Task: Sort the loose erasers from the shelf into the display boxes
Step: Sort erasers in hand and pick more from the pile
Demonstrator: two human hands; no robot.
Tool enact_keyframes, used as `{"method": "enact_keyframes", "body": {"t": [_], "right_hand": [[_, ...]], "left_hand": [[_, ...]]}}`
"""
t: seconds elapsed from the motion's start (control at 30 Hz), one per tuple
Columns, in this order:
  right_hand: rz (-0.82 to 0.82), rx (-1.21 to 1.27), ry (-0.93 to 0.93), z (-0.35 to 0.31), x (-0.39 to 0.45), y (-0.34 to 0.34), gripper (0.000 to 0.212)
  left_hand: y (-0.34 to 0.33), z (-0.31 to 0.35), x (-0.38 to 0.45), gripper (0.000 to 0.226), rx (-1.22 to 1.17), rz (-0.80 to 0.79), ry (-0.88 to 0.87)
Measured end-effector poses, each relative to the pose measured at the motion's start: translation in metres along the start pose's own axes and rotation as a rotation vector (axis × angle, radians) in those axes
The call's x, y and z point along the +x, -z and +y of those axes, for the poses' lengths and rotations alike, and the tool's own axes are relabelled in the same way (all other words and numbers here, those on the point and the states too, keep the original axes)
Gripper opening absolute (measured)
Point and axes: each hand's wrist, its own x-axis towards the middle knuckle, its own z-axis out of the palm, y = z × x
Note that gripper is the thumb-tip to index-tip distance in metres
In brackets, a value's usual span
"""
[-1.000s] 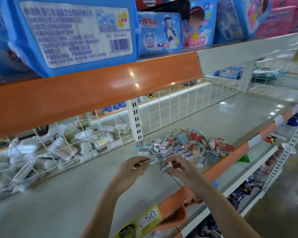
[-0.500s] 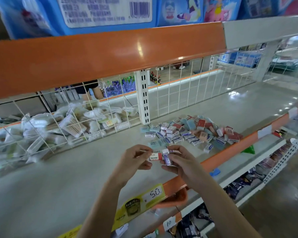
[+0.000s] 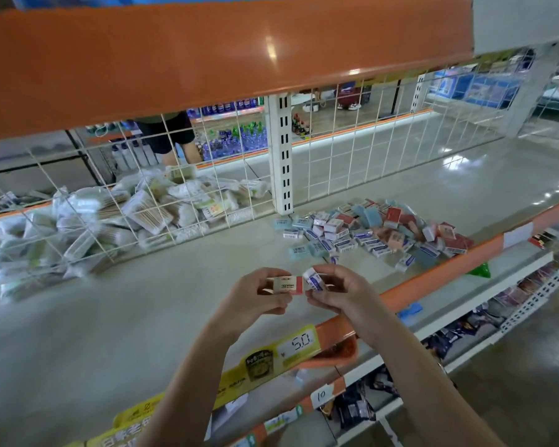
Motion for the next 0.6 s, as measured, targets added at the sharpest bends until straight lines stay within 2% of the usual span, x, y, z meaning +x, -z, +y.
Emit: {"method": "enact_keyframes", "body": {"t": [0.13, 0.27, 0.4, 0.6], "right_hand": [[0.02, -0.28, 0.072, 0.001, 0.001, -0.007, 0.035], [-0.04, -0.547, 0.203, 0.0, 0.005, -0.023, 0.033], [-0.136, -0.659, 0.327, -0.005, 0.005, -0.063, 0.042], [-0.317, -0.727, 0.42, -0.007, -0.01, -0.152, 0.038]], "left_hand": [[0.008, -0.006, -0.005, 0.027, 0.144, 0.03, -0.066], [0.031, -0.009, -0.026, 0.028, 0.299, 0.137, -0.149], [0.068, -0.01, -0.064, 0.034, 0.433, 0.283, -0.171], [0.137, -0.012, -0.146, 0.034, 0.427, 0.453, -0.167]]}}
